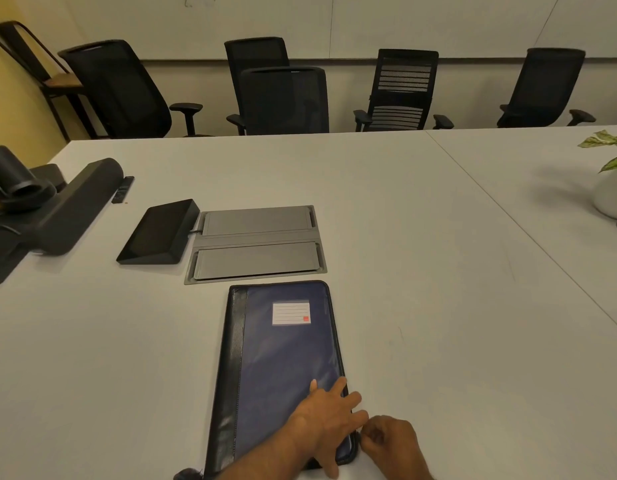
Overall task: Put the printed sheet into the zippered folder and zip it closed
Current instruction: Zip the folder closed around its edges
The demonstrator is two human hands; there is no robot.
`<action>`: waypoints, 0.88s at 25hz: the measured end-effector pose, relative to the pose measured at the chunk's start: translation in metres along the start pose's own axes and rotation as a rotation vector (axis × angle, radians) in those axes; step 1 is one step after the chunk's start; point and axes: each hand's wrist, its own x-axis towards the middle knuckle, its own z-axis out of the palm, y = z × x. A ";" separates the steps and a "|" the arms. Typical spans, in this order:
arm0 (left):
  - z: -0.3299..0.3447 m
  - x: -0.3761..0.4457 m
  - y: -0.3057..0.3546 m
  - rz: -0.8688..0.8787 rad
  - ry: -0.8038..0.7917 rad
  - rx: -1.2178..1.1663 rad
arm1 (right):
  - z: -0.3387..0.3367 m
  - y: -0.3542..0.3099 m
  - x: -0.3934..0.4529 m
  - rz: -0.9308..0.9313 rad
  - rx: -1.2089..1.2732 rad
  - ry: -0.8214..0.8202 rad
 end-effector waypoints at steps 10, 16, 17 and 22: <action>-0.006 -0.001 -0.002 0.036 -0.034 -0.123 | -0.015 0.002 0.024 -0.095 0.027 0.004; -0.014 -0.005 -0.045 0.056 0.126 -0.013 | -0.016 0.001 0.031 -0.104 0.019 -0.009; -0.018 -0.004 -0.057 0.007 0.104 -0.009 | -0.015 0.003 0.033 -0.094 0.027 -0.013; -0.042 0.013 -0.091 -0.138 -0.089 0.078 | -0.017 0.002 0.035 -0.088 0.019 -0.016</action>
